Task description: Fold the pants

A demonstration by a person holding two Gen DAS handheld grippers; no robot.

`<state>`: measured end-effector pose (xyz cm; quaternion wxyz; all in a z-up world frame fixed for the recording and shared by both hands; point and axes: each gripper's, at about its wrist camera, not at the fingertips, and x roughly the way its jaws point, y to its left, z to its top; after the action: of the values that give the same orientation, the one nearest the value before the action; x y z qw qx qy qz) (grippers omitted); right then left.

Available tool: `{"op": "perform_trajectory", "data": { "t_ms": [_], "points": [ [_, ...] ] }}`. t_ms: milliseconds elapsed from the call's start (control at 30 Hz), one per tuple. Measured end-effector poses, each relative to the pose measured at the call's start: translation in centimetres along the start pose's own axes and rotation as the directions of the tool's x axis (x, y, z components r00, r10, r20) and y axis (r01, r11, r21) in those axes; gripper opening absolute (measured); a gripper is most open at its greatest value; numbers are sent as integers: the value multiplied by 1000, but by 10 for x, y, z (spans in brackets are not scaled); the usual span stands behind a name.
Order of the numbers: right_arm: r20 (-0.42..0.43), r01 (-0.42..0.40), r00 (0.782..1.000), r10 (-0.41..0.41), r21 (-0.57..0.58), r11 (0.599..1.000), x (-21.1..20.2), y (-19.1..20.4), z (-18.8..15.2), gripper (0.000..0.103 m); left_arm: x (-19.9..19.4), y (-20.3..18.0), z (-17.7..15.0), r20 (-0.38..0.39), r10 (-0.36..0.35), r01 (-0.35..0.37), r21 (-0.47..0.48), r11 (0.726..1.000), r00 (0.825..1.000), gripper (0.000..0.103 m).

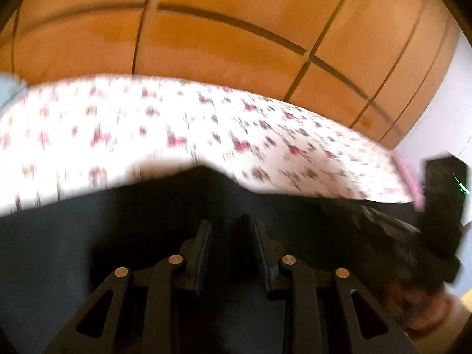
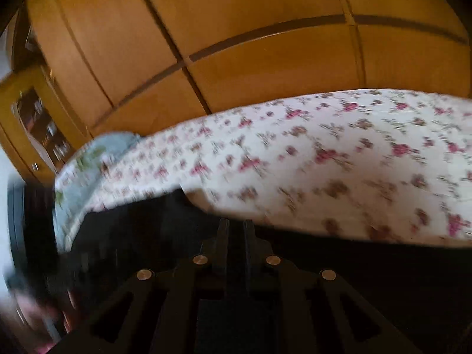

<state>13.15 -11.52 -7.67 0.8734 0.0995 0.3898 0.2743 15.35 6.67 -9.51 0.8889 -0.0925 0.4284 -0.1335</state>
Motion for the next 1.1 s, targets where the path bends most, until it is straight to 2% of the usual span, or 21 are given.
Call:
{"op": "perform_trajectory", "data": {
  "t_ms": [67,133,167,267,433,533,600,633,667,733,800,867,933,1033,1100],
  "points": [
    [-14,59,998,-60,-33,998,-3,-6,-9,9,24,3,10,-22,61,-60,24,998,998,27],
    [-2,72,997,-72,-16,997,1,-15,-15,8,39,11,15,-22,117,-116,31,993,993,24],
    [1,84,996,-84,-2,996,4,-20,-18,5,44,20,16,-13,124,-124,7,992,992,25],
    [21,101,995,-102,31,994,6,-27,-24,0,45,40,17,-5,77,-77,-77,994,997,25],
    [26,93,995,-94,42,995,7,-31,-25,0,44,40,17,1,72,-72,-81,994,997,25],
    [50,60,997,-63,62,996,1,-34,-26,0,35,49,13,19,4,-2,-134,991,1000,25],
    [80,47,995,-52,60,997,-7,-33,-28,6,23,53,9,42,-21,28,-170,985,999,25],
    [114,42,992,-50,73,996,-17,-33,-29,13,16,52,7,55,-15,25,-176,984,998,27],
    [139,43,989,-55,88,995,-25,-34,-29,29,6,51,1,68,-8,21,-184,983,998,29],
    [195,51,978,-76,132,990,-51,-36,-36,45,-4,47,-6,69,-20,32,-177,984,997,29],
    [225,52,970,-89,164,985,-72,-43,-46,45,-12,41,-15,82,-34,45,-141,989,996,29],
    [224,79,966,-125,206,975,-94,-56,-59,45,-13,36,-29,82,-9,17,-95,995,997,29],
    [223,113,959,-172,255,960,-115,-73,-72,45,-10,37,-36,67,-21,27,-92,995,998,29],
    [226,170,938,-262,361,917,-152,-108,-94,45,-12,42,-37,82,-41,49,-106,993,996,29],
    [239,192,913,-330,463,866,-182,-139,-110,46,-11,43,-38,85,-48,58,-113,992,995,29]
  ]
}}
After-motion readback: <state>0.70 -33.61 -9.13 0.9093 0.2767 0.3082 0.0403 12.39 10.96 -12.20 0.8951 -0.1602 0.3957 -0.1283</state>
